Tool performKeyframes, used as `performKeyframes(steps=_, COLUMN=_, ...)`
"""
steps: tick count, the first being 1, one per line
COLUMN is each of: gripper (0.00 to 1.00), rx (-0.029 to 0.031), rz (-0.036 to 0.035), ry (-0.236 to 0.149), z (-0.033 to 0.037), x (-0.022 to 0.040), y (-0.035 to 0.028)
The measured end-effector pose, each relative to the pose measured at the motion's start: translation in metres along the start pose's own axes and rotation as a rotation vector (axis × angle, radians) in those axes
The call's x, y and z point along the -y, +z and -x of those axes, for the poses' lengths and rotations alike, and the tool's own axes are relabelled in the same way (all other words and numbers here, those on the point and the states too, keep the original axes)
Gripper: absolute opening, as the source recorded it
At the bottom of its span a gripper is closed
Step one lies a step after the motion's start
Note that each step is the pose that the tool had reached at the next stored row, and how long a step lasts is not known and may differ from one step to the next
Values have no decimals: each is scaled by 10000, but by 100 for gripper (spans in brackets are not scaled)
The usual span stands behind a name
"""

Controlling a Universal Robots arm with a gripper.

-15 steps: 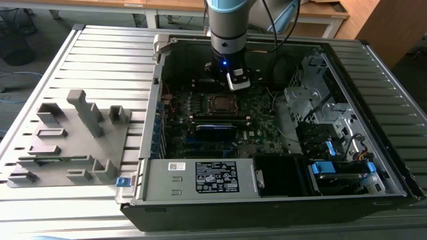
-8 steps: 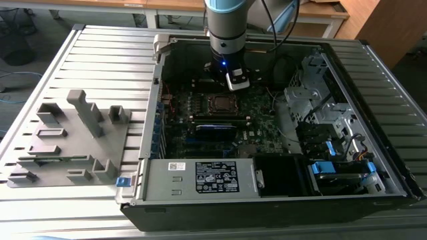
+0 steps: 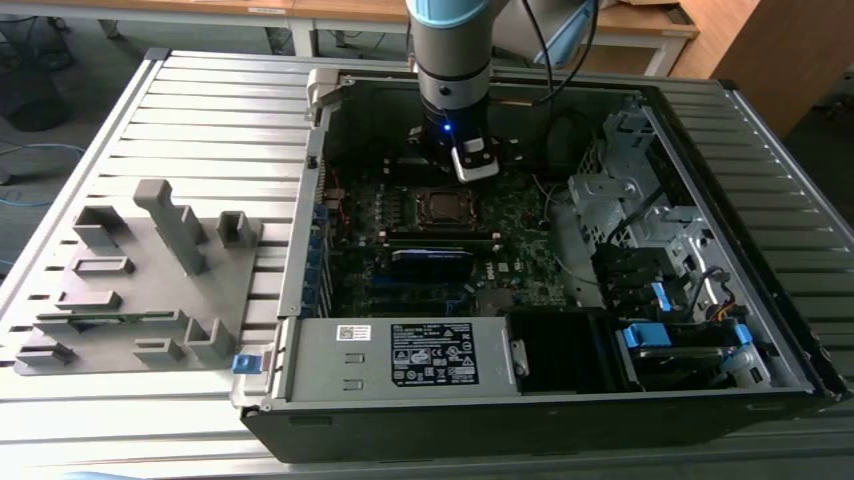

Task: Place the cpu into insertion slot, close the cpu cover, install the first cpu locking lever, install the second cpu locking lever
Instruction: 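Install the first cpu locking lever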

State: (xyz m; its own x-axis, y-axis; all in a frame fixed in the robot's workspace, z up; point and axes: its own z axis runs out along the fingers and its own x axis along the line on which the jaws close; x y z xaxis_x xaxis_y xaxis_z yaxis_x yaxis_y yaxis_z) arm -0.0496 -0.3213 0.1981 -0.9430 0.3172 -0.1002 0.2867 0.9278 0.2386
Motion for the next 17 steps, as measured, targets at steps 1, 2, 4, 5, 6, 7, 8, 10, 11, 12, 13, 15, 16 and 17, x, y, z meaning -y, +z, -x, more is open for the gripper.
performKeyframes(steps=1, gripper=10, rx=8, rz=3, ry=-2, z=0, x=1, y=1)
performKeyframes(steps=2, gripper=10, rx=15, rz=7, ry=-3, z=0, x=1, y=3)
performKeyframes(steps=4, gripper=10, rx=26, rz=10, ry=-5, z=0, x=5, y=3)
performKeyframes(steps=5, gripper=10, rx=30, rz=11, ry=-5, z=1, x=8, y=2)
performKeyframes(steps=6, gripper=10, rx=33, rz=12, ry=-5, z=1, x=9, y=2)
performKeyframes(steps=7, gripper=10, rx=38, rz=14, ry=-7, z=1, x=9, y=2)
performKeyframes(steps=8, gripper=10, rx=45, rz=16, ry=-10, z=1, x=9, y=2)
performKeyframes(steps=10, gripper=10, rx=71, rz=25, ry=-14, z=-3, x=11, y=2)
performKeyframes(steps=11, gripper=10, rx=86, rz=30, ry=-18, z=-4, x=12, y=2)
performKeyframes(steps=12, gripper=10, rx=101, rz=36, ry=-21, z=-7, x=13, y=1)
performKeyframes(steps=13, gripper=10, rx=119, rz=42, ry=-25, z=-12, x=14, y=1)
performKeyframes(steps=15, gripper=10, rx=167, rz=61, ry=-35, z=-24, x=18, y=1)
performKeyframes(steps=16, gripper=10, rx=189, rz=68, ry=-39, z=-29, x=20, y=0)
performKeyframes(steps=17, gripper=10, rx=212, rz=79, ry=-44, z=-34, x=22, y=1)
